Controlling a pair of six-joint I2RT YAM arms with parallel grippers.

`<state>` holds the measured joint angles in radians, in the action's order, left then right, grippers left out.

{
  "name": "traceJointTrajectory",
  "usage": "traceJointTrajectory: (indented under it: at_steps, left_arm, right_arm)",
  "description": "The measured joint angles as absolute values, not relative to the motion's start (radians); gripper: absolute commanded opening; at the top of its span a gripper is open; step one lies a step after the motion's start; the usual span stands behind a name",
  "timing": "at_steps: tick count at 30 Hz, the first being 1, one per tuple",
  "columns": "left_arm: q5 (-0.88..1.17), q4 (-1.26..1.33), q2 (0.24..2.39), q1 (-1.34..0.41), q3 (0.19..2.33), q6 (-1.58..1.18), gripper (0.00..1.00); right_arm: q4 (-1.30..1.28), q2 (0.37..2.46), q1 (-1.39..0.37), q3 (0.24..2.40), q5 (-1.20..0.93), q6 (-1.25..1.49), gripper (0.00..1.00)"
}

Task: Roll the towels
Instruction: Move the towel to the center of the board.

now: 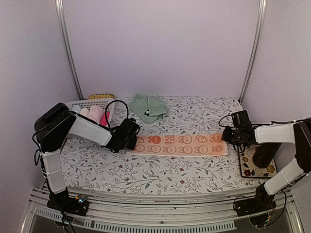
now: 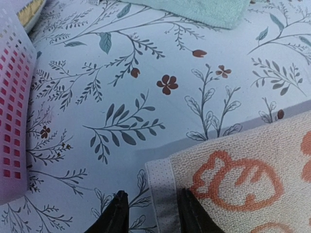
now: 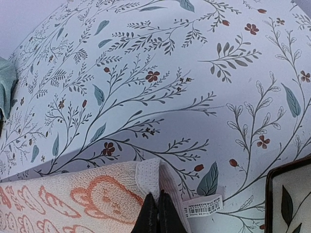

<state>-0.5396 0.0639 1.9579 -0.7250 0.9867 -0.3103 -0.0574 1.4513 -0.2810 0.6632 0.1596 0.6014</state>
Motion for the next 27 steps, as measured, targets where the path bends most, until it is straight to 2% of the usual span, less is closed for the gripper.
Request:
traceJointTrajectory:
  at_steps: [6,8,11,13,15,17,18,27]
  left_arm:
    - [-0.559,0.066,1.964,-0.723,0.990,-0.319,0.42]
    - [-0.564,0.065,1.966,-0.721,0.991,-0.320,0.44]
    - [-0.574,0.067,1.969,-0.715,0.994,-0.325,0.52]
    - [-0.583,0.067,1.969,-0.710,0.994,-0.330,0.67]
    - [-0.593,0.067,1.969,-0.704,0.994,-0.332,0.78]
    - [-0.608,0.065,1.964,-0.697,0.992,-0.343,0.92]
    - [-0.612,0.059,1.958,-0.694,0.991,-0.342,0.96]
    - [-0.593,-0.026,1.878,-0.719,0.972,-0.318,0.96]
  right_arm:
    - [-0.035,1.549,-0.281,0.698,0.163,0.601,0.06]
    - [-0.033,1.585,-0.281,0.700,0.163,0.602,0.10]
    - [-0.030,1.620,-0.281,0.701,0.168,0.605,0.33]
    - [-0.035,1.625,-0.280,0.702,0.179,0.597,0.47]
    - [-0.040,1.624,-0.280,0.708,0.186,0.600,0.53]
    - [-0.044,1.616,-0.280,0.714,0.198,0.589,0.56]
    - [-0.048,1.603,-0.280,0.714,0.201,0.586,0.56]
    - [-0.030,1.401,-0.300,0.715,0.134,0.551,0.56]
